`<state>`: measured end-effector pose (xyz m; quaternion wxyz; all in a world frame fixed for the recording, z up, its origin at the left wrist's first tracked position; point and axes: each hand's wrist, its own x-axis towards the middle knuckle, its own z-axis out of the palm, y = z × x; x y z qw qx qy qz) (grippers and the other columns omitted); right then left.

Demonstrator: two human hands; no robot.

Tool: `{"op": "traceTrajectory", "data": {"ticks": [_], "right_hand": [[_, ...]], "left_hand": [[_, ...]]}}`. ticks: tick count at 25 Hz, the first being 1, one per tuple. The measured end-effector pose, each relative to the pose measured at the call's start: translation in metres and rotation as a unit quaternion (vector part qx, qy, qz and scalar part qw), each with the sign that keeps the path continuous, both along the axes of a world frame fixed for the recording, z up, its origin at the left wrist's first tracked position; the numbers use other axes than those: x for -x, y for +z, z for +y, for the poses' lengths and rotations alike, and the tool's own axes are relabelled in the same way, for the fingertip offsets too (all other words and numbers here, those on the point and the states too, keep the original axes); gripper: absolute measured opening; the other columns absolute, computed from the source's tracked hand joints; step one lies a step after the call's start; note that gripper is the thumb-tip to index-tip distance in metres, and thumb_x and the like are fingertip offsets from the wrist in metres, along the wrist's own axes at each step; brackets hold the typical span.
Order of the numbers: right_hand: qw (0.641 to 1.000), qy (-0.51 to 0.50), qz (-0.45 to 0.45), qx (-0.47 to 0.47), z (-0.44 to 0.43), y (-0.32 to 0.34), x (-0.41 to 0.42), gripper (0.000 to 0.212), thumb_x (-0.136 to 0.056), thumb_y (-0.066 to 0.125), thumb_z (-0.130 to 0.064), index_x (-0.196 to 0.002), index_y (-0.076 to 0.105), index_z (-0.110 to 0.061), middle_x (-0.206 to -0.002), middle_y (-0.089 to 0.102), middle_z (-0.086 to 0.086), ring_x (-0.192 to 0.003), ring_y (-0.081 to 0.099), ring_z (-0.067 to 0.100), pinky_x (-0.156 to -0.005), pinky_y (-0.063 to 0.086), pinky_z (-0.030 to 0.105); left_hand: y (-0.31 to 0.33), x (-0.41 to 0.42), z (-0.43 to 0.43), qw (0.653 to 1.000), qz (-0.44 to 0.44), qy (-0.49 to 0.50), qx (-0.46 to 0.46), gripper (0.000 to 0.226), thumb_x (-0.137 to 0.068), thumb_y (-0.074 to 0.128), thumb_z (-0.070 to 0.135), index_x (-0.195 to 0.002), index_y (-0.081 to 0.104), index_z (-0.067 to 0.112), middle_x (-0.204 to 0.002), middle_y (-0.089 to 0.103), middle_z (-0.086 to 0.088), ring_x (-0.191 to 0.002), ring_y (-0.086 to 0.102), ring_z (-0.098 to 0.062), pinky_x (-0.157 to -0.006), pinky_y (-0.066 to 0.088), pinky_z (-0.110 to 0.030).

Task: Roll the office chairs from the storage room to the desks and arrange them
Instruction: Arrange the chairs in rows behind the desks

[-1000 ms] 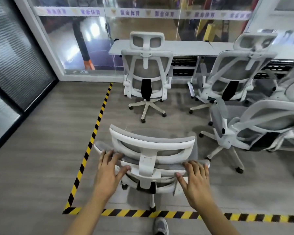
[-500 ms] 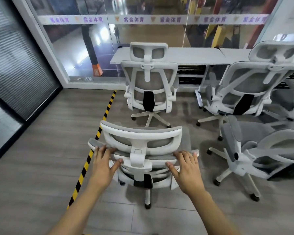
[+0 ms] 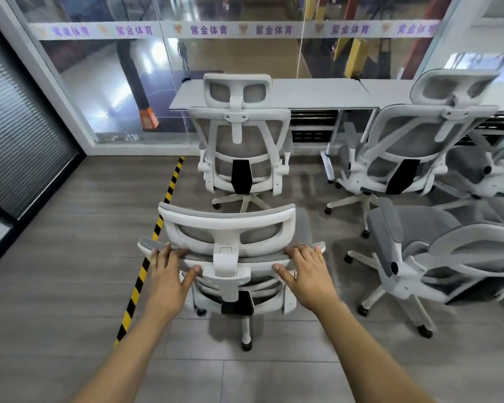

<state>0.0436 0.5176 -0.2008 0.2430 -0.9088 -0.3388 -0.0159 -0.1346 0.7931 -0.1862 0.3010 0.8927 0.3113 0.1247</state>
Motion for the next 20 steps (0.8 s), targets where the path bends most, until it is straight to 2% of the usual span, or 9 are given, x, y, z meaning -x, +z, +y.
{"op": "traceTrajectory", "data": {"ticks": [3,5,7,9,11,13,15,18,20], "right_hand": [[1.000,0.000,0.005,0.027,0.005,0.007,-0.001,0.056,-0.094,0.037,-0.066,-0.124,0.056,-0.023,-0.126,0.056,-0.005,-0.131,0.044,0.018,-0.122,0.018,0.043],[1.000,-0.015,0.006,0.009,0.000,0.010,0.003,0.049,-0.096,0.043,-0.059,-0.126,0.055,-0.022,-0.129,0.056,-0.004,-0.130,0.046,0.020,-0.118,0.028,0.040],[0.999,-0.045,0.004,-0.017,-0.021,0.009,0.000,0.042,-0.095,0.051,-0.045,-0.130,0.052,-0.022,-0.132,0.056,-0.004,-0.125,0.049,0.020,-0.109,0.038,0.036],[0.998,-0.068,-0.007,-0.002,-0.055,0.008,-0.011,0.043,-0.092,0.054,-0.035,-0.133,0.050,-0.021,-0.133,0.057,-0.002,-0.123,0.052,0.022,-0.106,0.039,0.036],[0.993,-0.116,-0.010,0.029,-0.098,0.010,-0.033,0.045,-0.089,0.059,-0.029,-0.132,0.052,-0.017,-0.134,0.058,0.002,-0.123,0.054,0.027,-0.108,0.039,0.039],[0.984,-0.173,-0.012,0.044,-0.143,0.013,-0.063,0.042,-0.086,0.066,-0.022,-0.127,0.057,-0.013,-0.131,0.060,0.007,-0.118,0.057,0.032,-0.103,0.043,0.044],[0.975,-0.211,-0.026,0.064,-0.188,0.015,-0.098,0.039,-0.084,0.068,-0.018,-0.121,0.059,-0.009,-0.126,0.062,0.012,-0.113,0.057,0.038,-0.094,0.047,0.048],[0.968,-0.228,-0.037,0.097,-0.256,0.012,-0.159,0.043,-0.085,0.068,-0.016,-0.124,0.058,-0.004,-0.129,0.059,0.018,-0.117,0.053,0.043,-0.097,0.045,0.051],[0.961,-0.242,-0.032,0.126,-0.293,0.007,-0.198,0.049,-0.084,0.067,-0.014,-0.129,0.055,-0.002,-0.135,0.055,0.020,-0.122,0.050,0.044,-0.104,0.040,0.052]], "left_hand": [[0.009,-0.001,0.000,1.000,-0.006,0.021,-0.021,0.047,-0.090,0.065,0.043,-0.130,0.054,0.022,-0.155,0.034,-0.011,-0.149,0.014,-0.034,-0.120,0.018,-0.048],[0.024,0.002,-0.021,0.993,-0.078,0.070,-0.059,0.037,-0.090,0.066,0.026,-0.125,0.055,0.017,-0.142,0.048,-0.012,-0.134,0.037,-0.037,-0.109,0.034,-0.049],[0.044,-0.001,-0.062,0.976,-0.169,0.092,-0.099,0.030,-0.091,0.060,0.018,-0.120,0.055,0.015,-0.131,0.052,-0.010,-0.120,0.046,-0.031,-0.099,0.040,-0.043],[0.058,-0.014,-0.114,0.968,-0.205,0.034,-0.141,0.029,-0.090,0.056,0.020,-0.118,0.056,0.015,-0.128,0.052,-0.008,-0.116,0.047,-0.026,-0.097,0.040,-0.040],[0.054,-0.039,-0.163,0.959,-0.207,-0.087,-0.173,0.031,-0.089,0.056,0.020,-0.119,0.058,0.016,-0.129,0.054,-0.006,-0.116,0.049,-0.025,-0.099,0.041,-0.040],[0.046,-0.073,-0.198,0.950,-0.171,-0.182,-0.188,0.035,-0.090,0.054,0.021,-0.125,0.056,0.019,-0.133,0.053,-0.002,-0.116,0.050,-0.023,-0.099,0.042,-0.038],[0.036,-0.111,-0.222,0.951,-0.108,-0.214,-0.192,0.041,-0.093,0.049,0.027,-0.134,0.050,0.025,-0.140,0.049,0.001,-0.121,0.047,-0.022,-0.101,0.042,-0.039],[0.014,-0.166,-0.241,0.966,0.035,-0.173,-0.191,0.050,-0.097,0.046,0.033,-0.146,0.039,0.026,-0.152,0.039,0.000,-0.137,0.038,-0.026,-0.112,0.033,-0.043],[0.002,-0.189,-0.246,0.964,0.124,-0.109,-0.210,0.052,-0.098,0.045,0.037,-0.147,0.038,0.021,-0.149,0.045,-0.003,-0.136,0.040,-0.028,-0.114,0.029,-0.046]]}}
